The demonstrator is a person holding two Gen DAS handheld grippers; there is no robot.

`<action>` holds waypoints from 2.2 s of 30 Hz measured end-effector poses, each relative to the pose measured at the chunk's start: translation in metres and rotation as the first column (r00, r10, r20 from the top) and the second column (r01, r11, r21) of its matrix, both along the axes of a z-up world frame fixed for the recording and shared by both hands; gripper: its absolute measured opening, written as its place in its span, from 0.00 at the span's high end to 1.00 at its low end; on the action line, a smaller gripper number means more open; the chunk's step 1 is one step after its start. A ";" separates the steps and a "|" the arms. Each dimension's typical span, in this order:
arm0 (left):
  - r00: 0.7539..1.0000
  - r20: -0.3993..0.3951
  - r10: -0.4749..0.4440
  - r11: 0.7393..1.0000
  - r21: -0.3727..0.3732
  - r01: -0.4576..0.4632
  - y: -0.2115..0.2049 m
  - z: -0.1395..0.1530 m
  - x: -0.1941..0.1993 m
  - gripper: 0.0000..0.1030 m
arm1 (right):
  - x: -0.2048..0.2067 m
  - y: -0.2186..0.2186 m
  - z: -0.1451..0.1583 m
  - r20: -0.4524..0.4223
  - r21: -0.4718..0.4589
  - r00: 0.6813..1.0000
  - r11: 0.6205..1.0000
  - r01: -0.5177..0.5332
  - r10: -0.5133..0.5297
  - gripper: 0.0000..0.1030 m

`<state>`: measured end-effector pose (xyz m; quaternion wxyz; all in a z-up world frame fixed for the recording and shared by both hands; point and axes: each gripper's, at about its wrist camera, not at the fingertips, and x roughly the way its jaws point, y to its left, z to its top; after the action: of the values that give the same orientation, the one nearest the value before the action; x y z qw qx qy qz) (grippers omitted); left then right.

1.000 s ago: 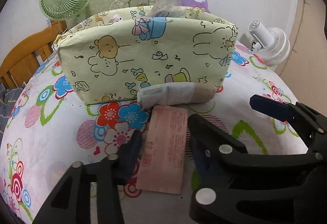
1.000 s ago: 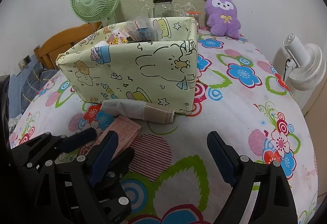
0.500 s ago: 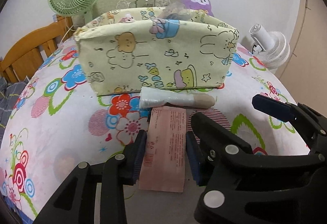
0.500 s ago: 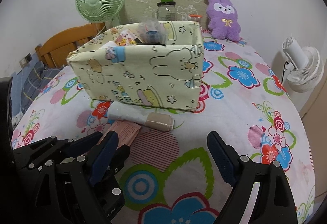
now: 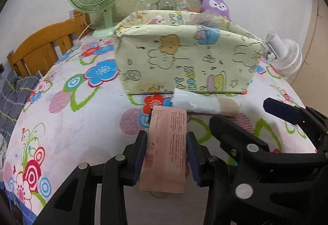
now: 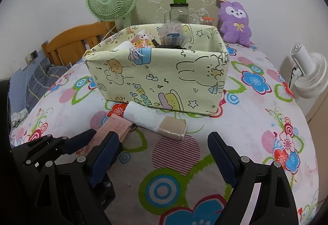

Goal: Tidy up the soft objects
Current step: 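Grasp the white rolled item with the right tool while the left tool holds the pink packet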

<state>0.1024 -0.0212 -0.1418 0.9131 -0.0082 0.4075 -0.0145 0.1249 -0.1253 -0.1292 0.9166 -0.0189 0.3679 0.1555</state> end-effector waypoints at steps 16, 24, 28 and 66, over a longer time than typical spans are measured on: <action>0.999 -0.002 0.038 0.998 0.049 -0.038 0.015 -0.007 0.022 0.62 | 0.033 0.018 -0.011 -0.040 -0.014 0.999 1.000 -0.020 0.020 0.12; 1.000 -0.002 0.024 0.999 0.048 -0.024 0.015 -0.007 0.024 0.62 | 0.047 0.023 -0.020 -0.070 -0.015 0.997 1.000 -0.021 0.020 0.16; 1.000 0.002 0.024 0.998 0.052 -0.024 0.015 -0.007 0.024 0.62 | 0.054 0.021 -0.025 -0.119 0.013 0.993 1.000 -0.023 0.024 0.20; 1.000 0.018 -0.020 0.999 0.045 0.019 -0.008 0.003 -0.009 0.62 | 0.005 0.003 -0.009 -0.095 0.027 0.995 0.999 0.021 -0.018 0.47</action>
<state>0.0939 -0.0296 -0.1389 0.9165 0.0164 0.3994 -0.0144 0.1298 -0.1227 -0.1383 0.8997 0.0050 0.4090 0.1526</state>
